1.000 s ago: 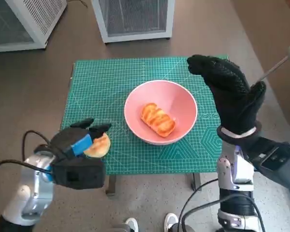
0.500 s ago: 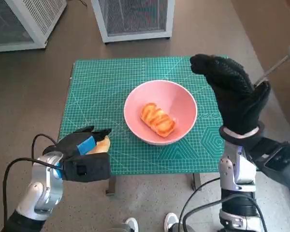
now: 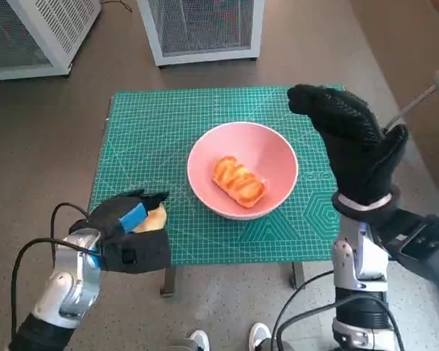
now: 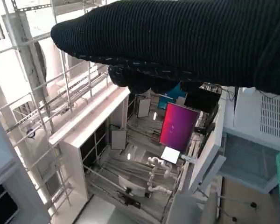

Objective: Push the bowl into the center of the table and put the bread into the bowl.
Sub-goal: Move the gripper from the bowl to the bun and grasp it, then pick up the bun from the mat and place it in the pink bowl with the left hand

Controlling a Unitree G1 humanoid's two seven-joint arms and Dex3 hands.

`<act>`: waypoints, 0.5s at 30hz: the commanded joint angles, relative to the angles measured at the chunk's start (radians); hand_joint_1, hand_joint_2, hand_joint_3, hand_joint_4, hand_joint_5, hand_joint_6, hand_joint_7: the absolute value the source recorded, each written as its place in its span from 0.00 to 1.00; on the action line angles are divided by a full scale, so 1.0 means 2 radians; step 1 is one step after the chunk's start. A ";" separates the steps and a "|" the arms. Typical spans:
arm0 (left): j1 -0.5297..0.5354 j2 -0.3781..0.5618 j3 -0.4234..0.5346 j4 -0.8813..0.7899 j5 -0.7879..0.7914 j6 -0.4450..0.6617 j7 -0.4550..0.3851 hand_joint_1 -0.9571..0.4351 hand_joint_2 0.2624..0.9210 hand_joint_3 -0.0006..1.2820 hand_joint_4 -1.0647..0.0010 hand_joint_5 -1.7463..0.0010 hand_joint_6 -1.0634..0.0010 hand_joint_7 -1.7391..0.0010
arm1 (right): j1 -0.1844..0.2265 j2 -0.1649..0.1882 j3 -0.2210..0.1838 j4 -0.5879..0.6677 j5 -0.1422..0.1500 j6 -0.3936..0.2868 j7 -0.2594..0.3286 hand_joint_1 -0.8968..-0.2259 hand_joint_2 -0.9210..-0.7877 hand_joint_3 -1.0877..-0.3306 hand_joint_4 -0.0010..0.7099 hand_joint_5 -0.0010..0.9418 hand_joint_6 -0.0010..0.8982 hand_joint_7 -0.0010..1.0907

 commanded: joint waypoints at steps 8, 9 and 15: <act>0.018 0.013 0.025 -0.030 -0.009 -0.049 0.029 0.69 1.00 0.06 0.35 0.36 0.43 0.30 | 0.013 0.001 0.000 0.005 0.002 0.005 0.004 0.75 0.00 0.77 0.77 0.28 0.26 0.78; 0.019 0.013 0.030 -0.036 -0.013 -0.051 0.027 0.69 1.00 0.06 0.35 0.36 0.43 0.30 | 0.012 0.001 -0.001 0.007 0.002 0.005 0.004 0.75 0.00 0.77 0.77 0.28 0.26 0.78; 0.018 0.013 0.057 -0.077 -0.028 -0.058 0.021 0.69 1.00 0.06 0.34 0.36 0.44 0.29 | 0.009 0.001 -0.002 0.011 0.004 0.005 0.005 0.75 0.00 0.77 0.76 0.29 0.26 0.78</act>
